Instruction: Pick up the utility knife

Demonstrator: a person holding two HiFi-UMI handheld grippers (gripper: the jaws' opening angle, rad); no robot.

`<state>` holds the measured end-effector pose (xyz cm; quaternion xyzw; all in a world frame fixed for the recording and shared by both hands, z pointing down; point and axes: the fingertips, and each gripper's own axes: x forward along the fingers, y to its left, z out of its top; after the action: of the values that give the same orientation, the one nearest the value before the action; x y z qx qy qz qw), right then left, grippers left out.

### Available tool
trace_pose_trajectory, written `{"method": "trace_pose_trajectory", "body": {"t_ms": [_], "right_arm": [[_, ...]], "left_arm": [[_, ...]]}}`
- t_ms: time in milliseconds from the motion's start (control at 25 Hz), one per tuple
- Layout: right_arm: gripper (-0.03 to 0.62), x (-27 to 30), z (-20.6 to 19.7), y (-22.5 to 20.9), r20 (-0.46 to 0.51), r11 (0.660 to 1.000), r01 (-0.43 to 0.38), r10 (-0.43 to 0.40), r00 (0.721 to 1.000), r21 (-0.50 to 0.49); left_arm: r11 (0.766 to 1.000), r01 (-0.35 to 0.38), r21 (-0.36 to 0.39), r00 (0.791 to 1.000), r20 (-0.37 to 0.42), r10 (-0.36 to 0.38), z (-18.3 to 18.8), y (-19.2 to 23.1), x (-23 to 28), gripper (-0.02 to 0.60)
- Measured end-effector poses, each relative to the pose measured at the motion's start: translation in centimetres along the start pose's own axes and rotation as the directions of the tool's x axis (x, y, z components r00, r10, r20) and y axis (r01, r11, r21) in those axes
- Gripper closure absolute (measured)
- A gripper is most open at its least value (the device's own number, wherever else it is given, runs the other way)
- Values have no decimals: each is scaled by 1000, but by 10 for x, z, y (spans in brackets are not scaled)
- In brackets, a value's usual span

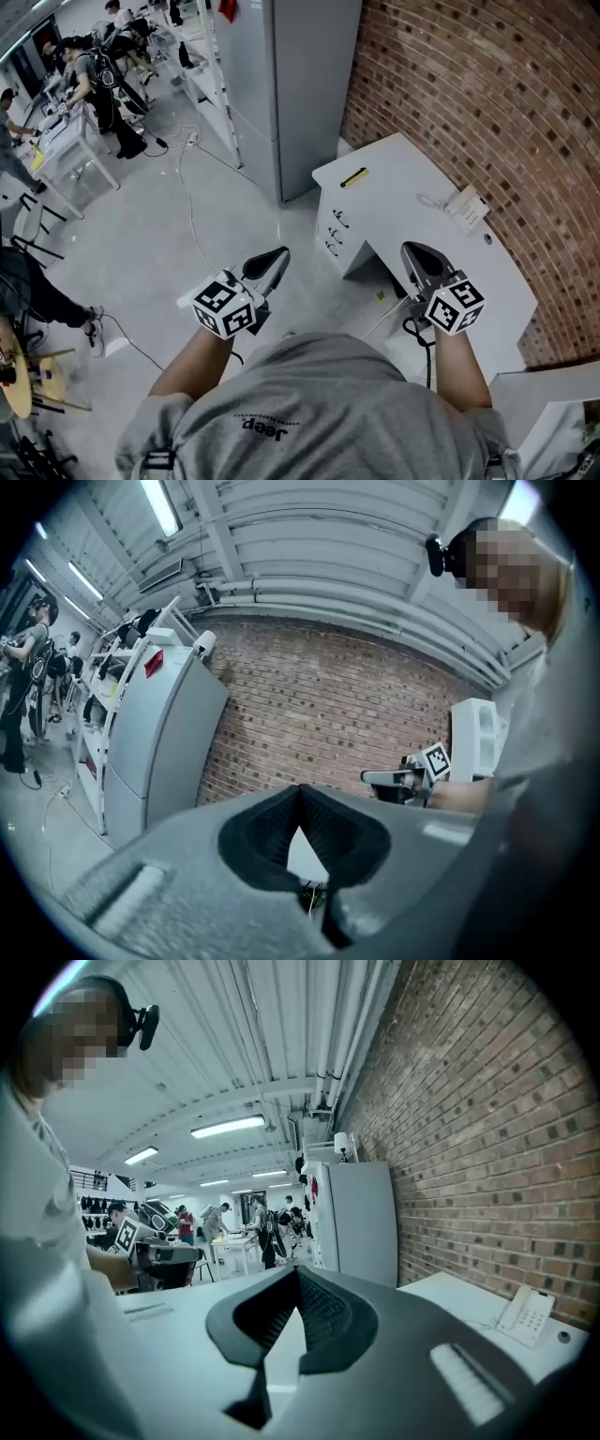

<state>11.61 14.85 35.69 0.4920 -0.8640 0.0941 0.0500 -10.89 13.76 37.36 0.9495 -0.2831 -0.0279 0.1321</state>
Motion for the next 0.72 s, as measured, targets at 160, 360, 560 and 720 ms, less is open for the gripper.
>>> {"method": "trace_pose_trajectory", "body": {"t_ms": [160,360,560,720], "right_arm": [[585,52,14,7,-3,1000,23,-23,1000,-8],[585,93,16,-1,-14,999,42,-42,999,-3],[585,123,16,-16,-37,999,34,-35,999,-8],[585,142,14,-46,-37,1000,25,-25,999,8]], "left_arm": [[1000,25,-2,1000,7,-25,22,54,0,583],[999,32,-5,999,7,-32,30,99,3,583],[999,11,-36,1000,10,-10,32,133,14,583],[999,-9,-43,1000,-4,9,28,147,37,583]]}}
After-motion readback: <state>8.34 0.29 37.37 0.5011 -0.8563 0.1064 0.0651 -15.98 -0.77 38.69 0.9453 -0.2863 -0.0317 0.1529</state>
